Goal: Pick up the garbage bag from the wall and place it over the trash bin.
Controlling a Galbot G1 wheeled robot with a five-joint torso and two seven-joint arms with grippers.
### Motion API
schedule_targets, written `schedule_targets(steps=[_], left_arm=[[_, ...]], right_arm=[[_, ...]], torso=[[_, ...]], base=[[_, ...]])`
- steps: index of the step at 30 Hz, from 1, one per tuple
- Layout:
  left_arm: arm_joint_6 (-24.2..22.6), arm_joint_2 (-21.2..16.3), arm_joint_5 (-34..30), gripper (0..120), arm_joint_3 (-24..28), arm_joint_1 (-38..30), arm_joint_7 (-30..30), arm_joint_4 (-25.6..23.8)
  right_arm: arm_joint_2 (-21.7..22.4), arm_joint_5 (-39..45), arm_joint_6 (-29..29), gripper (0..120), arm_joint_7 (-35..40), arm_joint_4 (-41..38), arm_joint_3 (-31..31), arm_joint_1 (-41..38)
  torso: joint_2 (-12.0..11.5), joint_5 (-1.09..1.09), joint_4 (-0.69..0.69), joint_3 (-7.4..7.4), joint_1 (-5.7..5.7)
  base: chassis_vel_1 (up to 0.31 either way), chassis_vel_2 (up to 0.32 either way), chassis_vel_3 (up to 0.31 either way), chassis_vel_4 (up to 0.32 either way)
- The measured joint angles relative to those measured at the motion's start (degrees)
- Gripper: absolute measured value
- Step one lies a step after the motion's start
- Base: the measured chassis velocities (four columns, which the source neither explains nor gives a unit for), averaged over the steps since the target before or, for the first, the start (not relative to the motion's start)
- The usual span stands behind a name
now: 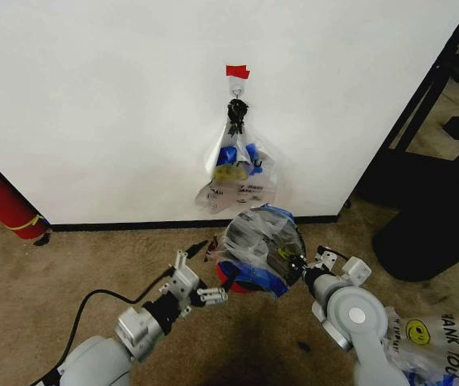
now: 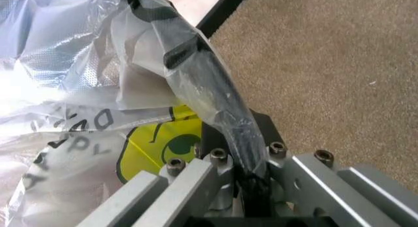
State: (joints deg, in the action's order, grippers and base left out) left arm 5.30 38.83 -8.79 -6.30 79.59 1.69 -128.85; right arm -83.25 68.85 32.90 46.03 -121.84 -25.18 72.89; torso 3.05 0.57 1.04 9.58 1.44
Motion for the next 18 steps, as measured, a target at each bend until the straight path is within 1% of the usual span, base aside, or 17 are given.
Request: schedule_targets(steps=[2, 4, 5, 9, 10, 17, 18], left_arm=[[0.2, 0.0, 0.68, 95, 1.57, -0.68, 0.77, 1.55], [0.2, 0.24, 0.73, 95, 1.96, -0.87, 0.93, 2.1], [0.22, 0.64, 0.83, 93, 2.43, -1.09, 1.14, 2.75], [0.23, 1.22, 1.01, 77, 3.61, -1.3, 1.65, 3.46], [0.23, 1.22, 1.01, 77, 3.61, -1.3, 1.65, 3.46], [1.4, 1.95, 0.34, 48, 4.38, -1.63, 1.17, 4.55], [1.4, 1.95, 0.34, 48, 4.38, -1.63, 1.17, 4.55]], right_arm=[[-0.15, 0.0, 0.02, 0, 0.06, -0.06, 0.12, -0.08], [-0.35, 0.0, 0.02, 0, 0.1, -0.06, 0.22, -0.17], [-0.6, 0.0, 0.04, 0, 0.16, -0.06, 0.35, -0.27], [-1.31, -0.31, 0.18, 0, 0.25, 0.46, 0.98, -0.43], [-1.31, -0.31, 0.18, 0, 0.25, 0.46, 0.98, -0.43], [-2.72, -0.83, 0.66, 0, -0.05, 1.47, 1.75, -1.3], [-2.72, -0.83, 0.66, 0, -0.05, 1.47, 1.75, -1.3]], torso=[[0.0, 0.01, 0.0, 0.0, 0.0], [0.0, 0.01, 0.0, 0.0, 0.0], [0.0, 0.01, -0.01, 0.0, 0.0], [0.0, 0.0, -0.01, 0.0, 0.0], [0.0, 0.0, -0.01, 0.0, 0.0], [0.0, 0.01, -0.01, 0.0, 0.0], [0.0, 0.01, -0.01, 0.0, 0.0]], base=[[0.0, 0.0, 0.0, 0.0], [0.0, 0.0, 0.0, 0.0], [0.0, 0.0, 0.0, 0.0], [0.0, 0.0, 0.0, 0.0], [0.0, 0.0, 0.0, 0.0], [0.0, 0.0, 0.0, 0.0], [0.0, 0.0, 0.0, 0.0]])
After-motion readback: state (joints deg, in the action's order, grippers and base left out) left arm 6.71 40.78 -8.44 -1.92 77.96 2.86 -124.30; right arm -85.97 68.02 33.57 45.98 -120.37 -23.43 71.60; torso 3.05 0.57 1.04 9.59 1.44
